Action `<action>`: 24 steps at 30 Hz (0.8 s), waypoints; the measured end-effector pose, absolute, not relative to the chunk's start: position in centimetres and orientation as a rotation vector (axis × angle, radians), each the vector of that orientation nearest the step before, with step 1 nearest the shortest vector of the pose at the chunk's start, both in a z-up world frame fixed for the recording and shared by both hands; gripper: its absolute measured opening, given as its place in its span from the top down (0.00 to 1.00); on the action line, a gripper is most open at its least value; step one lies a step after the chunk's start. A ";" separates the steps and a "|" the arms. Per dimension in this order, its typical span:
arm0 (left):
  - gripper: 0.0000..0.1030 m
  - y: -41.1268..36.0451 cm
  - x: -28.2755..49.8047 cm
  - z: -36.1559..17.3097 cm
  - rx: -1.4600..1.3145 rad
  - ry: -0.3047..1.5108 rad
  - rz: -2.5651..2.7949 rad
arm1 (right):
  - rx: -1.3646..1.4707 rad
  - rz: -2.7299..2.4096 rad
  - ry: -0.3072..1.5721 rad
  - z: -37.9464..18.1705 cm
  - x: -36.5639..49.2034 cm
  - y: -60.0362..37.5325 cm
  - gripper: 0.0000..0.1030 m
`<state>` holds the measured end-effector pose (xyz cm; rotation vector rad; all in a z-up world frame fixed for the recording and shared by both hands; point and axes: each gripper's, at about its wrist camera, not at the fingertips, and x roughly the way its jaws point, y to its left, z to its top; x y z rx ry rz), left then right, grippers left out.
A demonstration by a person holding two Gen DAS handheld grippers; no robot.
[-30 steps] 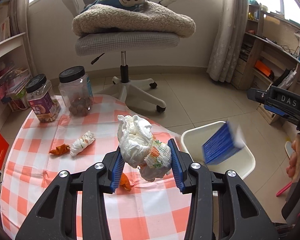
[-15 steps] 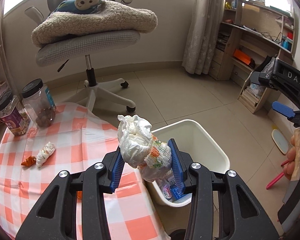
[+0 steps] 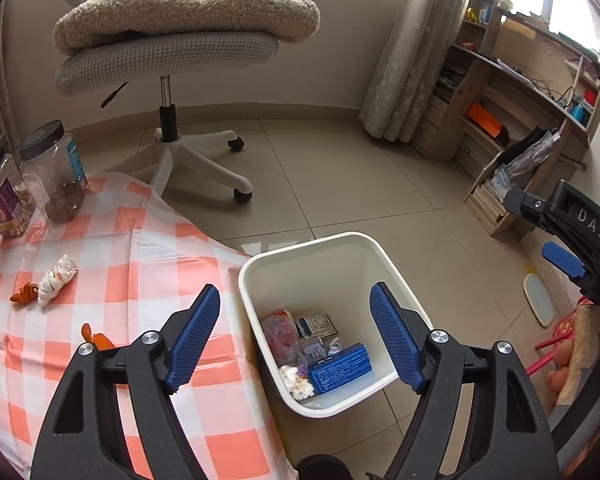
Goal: Collect trash
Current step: 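Lower the white bundle into the bin and open the left gripper, then move both grippers back over the table toward the orange peels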
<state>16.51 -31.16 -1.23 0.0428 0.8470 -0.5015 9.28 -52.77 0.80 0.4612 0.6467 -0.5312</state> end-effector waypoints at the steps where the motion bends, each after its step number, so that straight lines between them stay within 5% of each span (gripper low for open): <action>1: 0.23 -30.8 16.7 -1.2 0.041 0.847 -0.491 | 0.435 -0.534 0.656 0.8 9.6 -52.3 0.07; 24: 0.19 -16.6 24.4 -5.0 0.140 0.926 -0.205 | 0.178 -0.358 0.830 -1.2 17.8 -39.7 0.07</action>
